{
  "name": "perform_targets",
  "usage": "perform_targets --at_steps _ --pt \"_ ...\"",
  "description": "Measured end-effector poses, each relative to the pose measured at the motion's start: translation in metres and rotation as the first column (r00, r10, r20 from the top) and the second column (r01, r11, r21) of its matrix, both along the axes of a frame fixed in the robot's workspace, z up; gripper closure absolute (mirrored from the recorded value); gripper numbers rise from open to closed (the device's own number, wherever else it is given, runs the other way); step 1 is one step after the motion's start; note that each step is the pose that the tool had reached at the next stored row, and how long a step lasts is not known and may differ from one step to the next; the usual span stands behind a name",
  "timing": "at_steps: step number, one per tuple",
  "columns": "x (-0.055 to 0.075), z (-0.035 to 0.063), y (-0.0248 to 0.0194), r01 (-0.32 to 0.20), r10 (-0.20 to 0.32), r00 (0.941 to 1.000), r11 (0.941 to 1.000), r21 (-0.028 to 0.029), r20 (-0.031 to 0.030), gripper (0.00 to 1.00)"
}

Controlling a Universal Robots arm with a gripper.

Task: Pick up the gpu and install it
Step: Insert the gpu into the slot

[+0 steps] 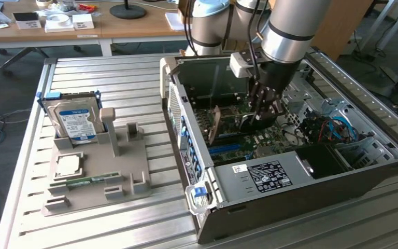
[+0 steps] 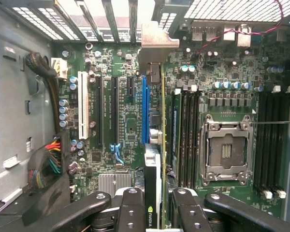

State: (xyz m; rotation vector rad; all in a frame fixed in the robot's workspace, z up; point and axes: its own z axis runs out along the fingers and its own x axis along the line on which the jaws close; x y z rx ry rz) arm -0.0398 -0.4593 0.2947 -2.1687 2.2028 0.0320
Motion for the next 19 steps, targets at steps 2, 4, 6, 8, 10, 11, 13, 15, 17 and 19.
perform_targets --at_steps 2,4,6,8,10,11,13,15,17,19 --pt "0.000 -0.0024 0.0000 0.000 0.000 1.0000 1.0000 0.0001 0.0000 0.73" --pt "0.000 -0.0041 0.0000 0.000 0.000 1.0000 1.0000 0.0000 0.0000 0.73" --pt "0.000 -0.0055 0.0000 0.000 0.000 1.0000 1.0000 0.0000 0.0000 0.73" --pt "0.000 -0.0071 0.0000 0.000 0.000 1.0000 1.0000 0.0000 0.0000 0.73" --pt "-0.001 -0.0088 0.0000 0.000 0.000 1.0000 1.0000 -0.0001 0.0000 0.73" --pt "-0.001 -0.0097 0.0000 0.000 0.000 1.0000 1.0000 0.0000 0.0000 0.73" --pt "-0.001 -0.0115 0.0000 0.000 0.000 1.0000 1.0000 0.0000 0.0000 0.73" --pt "-0.001 -0.0130 0.0000 0.000 0.000 1.0000 1.0000 0.0000 0.0000 0.73" --pt "-0.001 -0.0133 0.0000 0.000 0.000 1.0000 1.0000 -0.0004 -0.0002 0.73" --pt "-0.002 -0.0136 0.0000 0.000 0.000 1.0000 1.0000 0.0000 -0.0001 0.73"
